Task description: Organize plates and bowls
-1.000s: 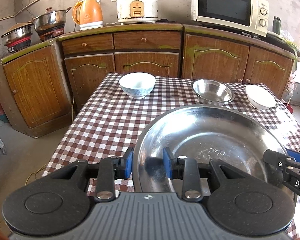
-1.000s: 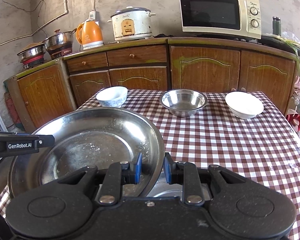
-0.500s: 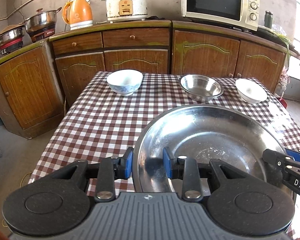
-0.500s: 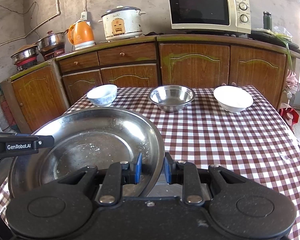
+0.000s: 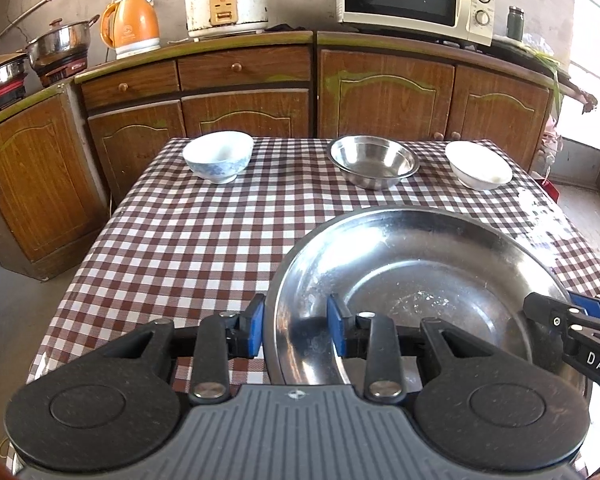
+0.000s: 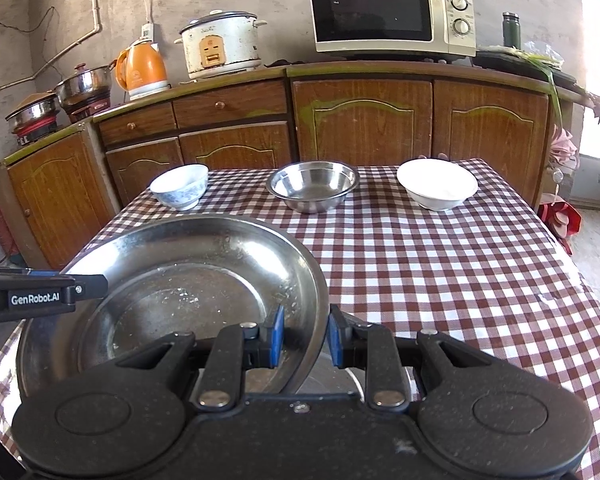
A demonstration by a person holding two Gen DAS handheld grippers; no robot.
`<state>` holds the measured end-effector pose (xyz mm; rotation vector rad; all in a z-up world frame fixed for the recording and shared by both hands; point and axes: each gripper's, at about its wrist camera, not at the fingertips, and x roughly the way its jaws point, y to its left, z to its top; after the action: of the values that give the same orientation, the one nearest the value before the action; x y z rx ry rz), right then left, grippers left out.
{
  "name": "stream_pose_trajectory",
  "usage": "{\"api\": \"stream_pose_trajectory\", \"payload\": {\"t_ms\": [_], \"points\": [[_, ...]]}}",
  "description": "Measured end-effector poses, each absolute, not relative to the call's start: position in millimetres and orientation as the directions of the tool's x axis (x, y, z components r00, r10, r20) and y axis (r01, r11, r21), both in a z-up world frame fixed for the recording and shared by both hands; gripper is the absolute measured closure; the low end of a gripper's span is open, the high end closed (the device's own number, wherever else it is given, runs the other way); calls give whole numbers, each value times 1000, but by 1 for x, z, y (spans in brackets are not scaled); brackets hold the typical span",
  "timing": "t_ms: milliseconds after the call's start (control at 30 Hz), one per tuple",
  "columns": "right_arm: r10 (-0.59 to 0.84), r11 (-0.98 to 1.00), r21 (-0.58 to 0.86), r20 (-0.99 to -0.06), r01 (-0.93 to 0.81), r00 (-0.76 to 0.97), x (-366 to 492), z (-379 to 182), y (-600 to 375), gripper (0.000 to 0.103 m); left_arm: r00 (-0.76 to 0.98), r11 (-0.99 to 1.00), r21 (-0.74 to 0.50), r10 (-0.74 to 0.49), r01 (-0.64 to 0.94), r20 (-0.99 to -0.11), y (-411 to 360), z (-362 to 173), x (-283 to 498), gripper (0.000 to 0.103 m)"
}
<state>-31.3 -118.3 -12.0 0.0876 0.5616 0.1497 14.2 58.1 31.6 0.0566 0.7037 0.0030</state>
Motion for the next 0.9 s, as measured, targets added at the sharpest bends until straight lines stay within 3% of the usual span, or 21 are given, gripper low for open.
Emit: {"api": "stream_pose_trajectory", "payload": {"t_ms": [900], "points": [[108, 993, 109, -588, -54, 801, -32, -47, -146, 73, 702, 995, 37, -36, 88, -711, 33, -11, 23, 68]]}}
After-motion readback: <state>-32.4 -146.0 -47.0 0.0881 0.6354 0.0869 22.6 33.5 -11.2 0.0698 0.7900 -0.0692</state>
